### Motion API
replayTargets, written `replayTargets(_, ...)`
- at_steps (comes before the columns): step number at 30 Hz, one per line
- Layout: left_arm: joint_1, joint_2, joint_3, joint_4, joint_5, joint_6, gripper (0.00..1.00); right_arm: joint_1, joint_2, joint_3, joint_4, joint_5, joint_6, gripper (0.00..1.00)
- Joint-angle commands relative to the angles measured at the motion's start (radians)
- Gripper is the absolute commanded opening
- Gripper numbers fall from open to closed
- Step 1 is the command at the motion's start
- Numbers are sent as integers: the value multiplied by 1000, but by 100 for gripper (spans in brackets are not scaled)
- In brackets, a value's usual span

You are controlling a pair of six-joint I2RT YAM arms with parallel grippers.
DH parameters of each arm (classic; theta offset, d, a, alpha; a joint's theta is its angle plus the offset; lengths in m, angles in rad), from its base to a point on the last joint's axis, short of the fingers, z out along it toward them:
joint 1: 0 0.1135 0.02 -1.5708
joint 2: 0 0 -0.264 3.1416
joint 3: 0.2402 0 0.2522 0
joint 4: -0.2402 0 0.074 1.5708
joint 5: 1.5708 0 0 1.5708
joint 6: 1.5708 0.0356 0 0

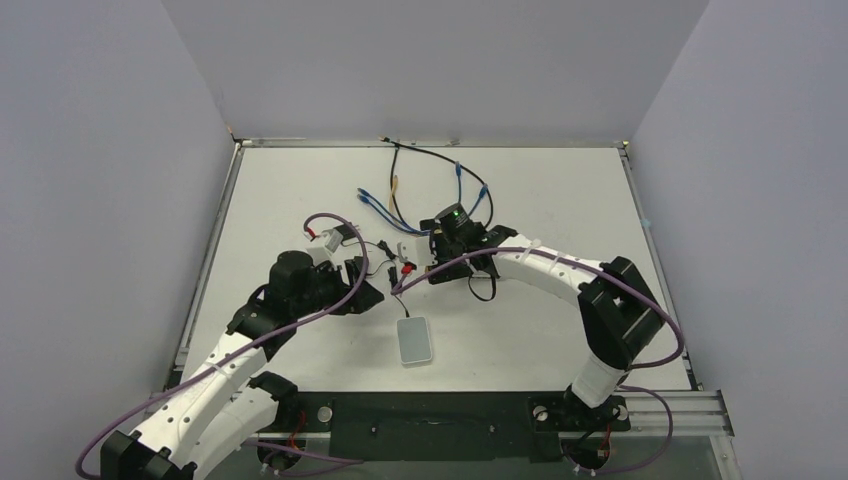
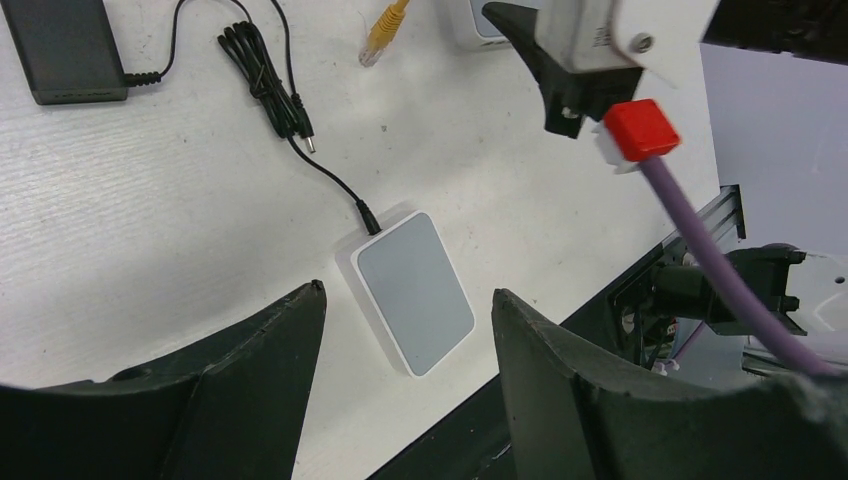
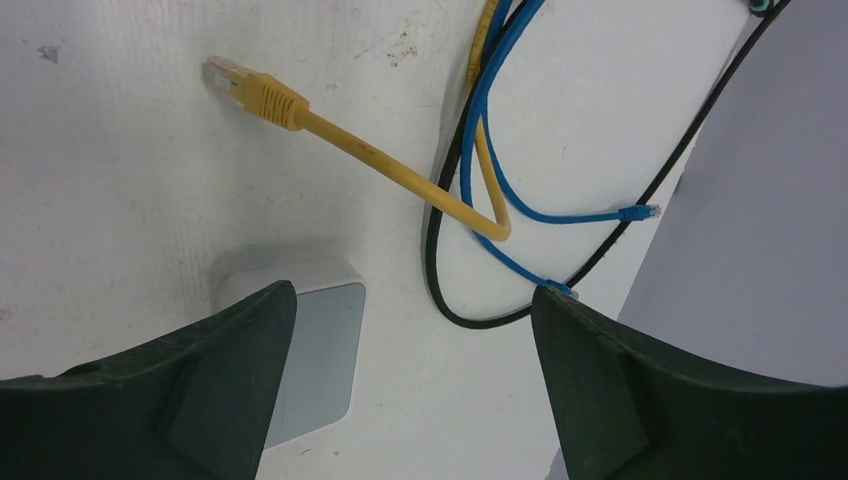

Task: Insert the plug into the switch port
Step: Pick up the connector from the center of the board.

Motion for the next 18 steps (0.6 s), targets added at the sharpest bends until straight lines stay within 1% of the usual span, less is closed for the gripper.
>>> replayTargets(1,10,-11,-3,17,27,-3,59,14,48,44,64,27,-76,82)
replayTargets(4,14,-10,-3,17,27,-2,60,25,96,61,87,56,-91,82)
replayTargets(9,17,-17,-7,16,27,-3,59,38,136,62,172,87,-109,81)
replayTargets(14,18,-20,-10,15,24,-5,59,42,176,91,164,100,-114,80)
replayTargets(17,18,-23,-10,15,22,-5,60,42,201,108,140,101,-108,73)
replayTargets(18,18,-24,-11,15,21,-5,59,42,204,110,132,101,-104,68)
